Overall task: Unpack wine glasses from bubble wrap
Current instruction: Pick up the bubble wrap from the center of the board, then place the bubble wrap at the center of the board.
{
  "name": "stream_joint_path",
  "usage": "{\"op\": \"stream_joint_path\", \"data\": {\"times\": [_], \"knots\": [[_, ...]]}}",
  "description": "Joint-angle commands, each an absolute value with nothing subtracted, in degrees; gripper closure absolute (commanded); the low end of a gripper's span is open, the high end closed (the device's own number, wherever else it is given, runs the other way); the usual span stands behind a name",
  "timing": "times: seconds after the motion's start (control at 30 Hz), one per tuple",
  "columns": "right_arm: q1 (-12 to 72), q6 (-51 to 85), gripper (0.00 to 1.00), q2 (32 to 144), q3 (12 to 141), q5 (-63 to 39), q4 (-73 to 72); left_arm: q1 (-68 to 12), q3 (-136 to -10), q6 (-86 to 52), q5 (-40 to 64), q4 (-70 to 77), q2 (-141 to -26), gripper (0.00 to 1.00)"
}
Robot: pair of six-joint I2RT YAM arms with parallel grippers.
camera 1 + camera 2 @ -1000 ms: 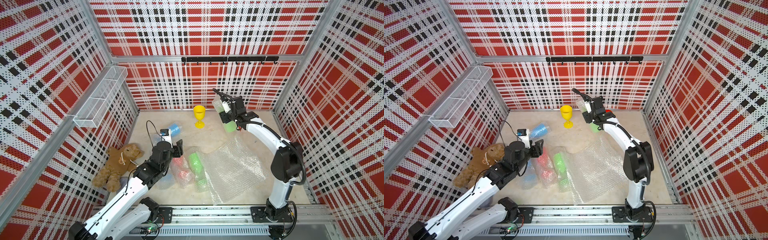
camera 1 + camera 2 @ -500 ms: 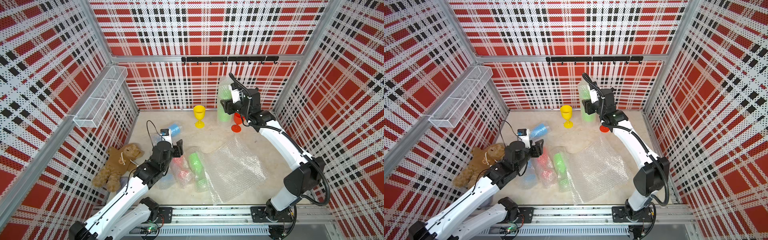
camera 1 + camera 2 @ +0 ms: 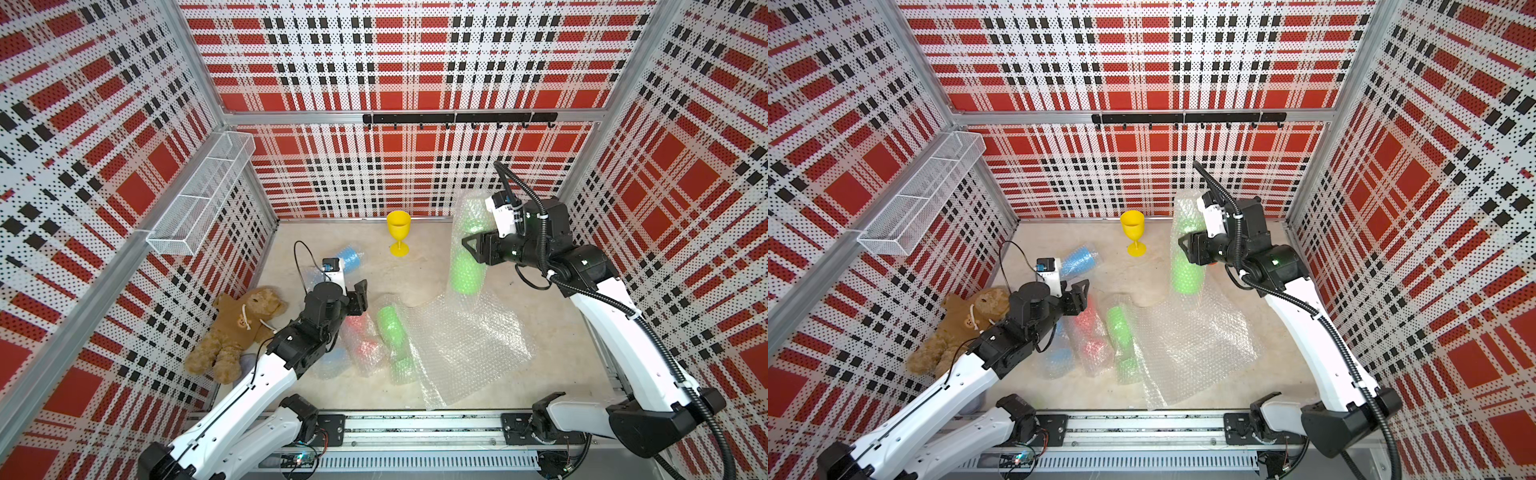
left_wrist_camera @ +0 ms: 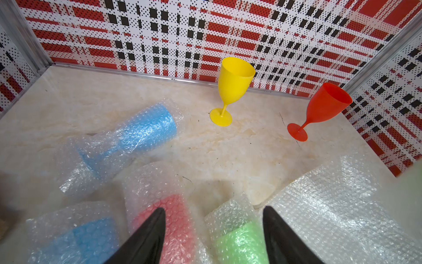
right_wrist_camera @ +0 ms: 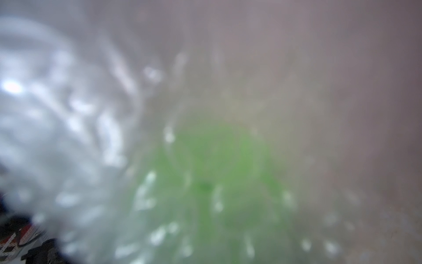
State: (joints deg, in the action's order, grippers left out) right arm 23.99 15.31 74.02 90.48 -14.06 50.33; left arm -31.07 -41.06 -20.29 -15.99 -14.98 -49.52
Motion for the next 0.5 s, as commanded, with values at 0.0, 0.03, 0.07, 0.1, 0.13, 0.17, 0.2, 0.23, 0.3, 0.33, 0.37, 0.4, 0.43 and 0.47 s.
{"op": "stream_joint_path", "data": {"times": [0.0,0.03,0.07,0.1,0.13,0.17,0.2,0.23,0.3,0.33,0.37,0.4,0.43,0.47], "knots": [[24.7,16.7,0.41,73.2,87.6,-18.2,64.4,-31.4,-41.3,-19.7,-14.9,-14.0,-49.1,0.31],[24.7,16.6,0.41,73.1,86.4,-18.4,65.9,-31.4,-41.3,-19.8,-14.9,-13.9,-49.0,0.31],[24.8,16.7,0.41,73.1,85.1,-18.6,66.5,-31.5,-41.3,-19.7,-14.8,-13.9,-48.9,0.31],[25.1,17.2,0.41,73.2,82.9,-19.6,66.2,-31.5,-41.3,-19.7,-14.6,-13.9,-48.9,0.31],[25.4,17.6,0.41,73.7,80.6,-21.1,65.8,-31.5,-41.3,-19.8,-14.6,-13.8,-48.9,0.30],[25.8,17.9,0.41,74.2,78.2,-22.2,65.0,-31.5,-41.3,-19.7,-14.4,-13.9,-48.8,0.30],[26.3,18.0,0.41,75.2,76.6,-22.8,64.3,-31.5,-41.3,-19.7,-14.4,-13.9,-48.8,0.30],[26.5,18.2,0.41,75.9,74.9,-23.4,63.3,-31.5,-41.2,-19.7,-14.4,-13.9,-48.8,0.30],[26.5,18.5,0.41,76.9,72.2,-23.3,60.3,-31.6,-41.1,-19.9,-14.4,-13.8,-48.7,0.30],[26.5,17.9,0.41,78.1,71.9,-23.2,59.7,-31.7,-41.1,-19.9,-14.3,-13.9,-48.7,0.30],[26.5,16.9,0.41,79.8,71.9,-23.5,60.0,-31.8,-41.1,-19.9,-14.2,-13.8,-48.8,0.30],[26.5,16.2,0.43,82.3,72.5,-23.8,60.6,-31.9,-41.1,-19.7,-14.2,-13.8,-49.0,0.30],[26.6,15.9,0.44,83.9,73.1,-23.2,61.1,-31.9,-41.1,-19.7,-14.1,-13.8,-49.1,0.30],[26.8,15.8,0.44,85.1,73.6,-22.6,60.7,-31.9,-41.2,-19.7,-14.1,-13.8,-49.1,0.30]]}}
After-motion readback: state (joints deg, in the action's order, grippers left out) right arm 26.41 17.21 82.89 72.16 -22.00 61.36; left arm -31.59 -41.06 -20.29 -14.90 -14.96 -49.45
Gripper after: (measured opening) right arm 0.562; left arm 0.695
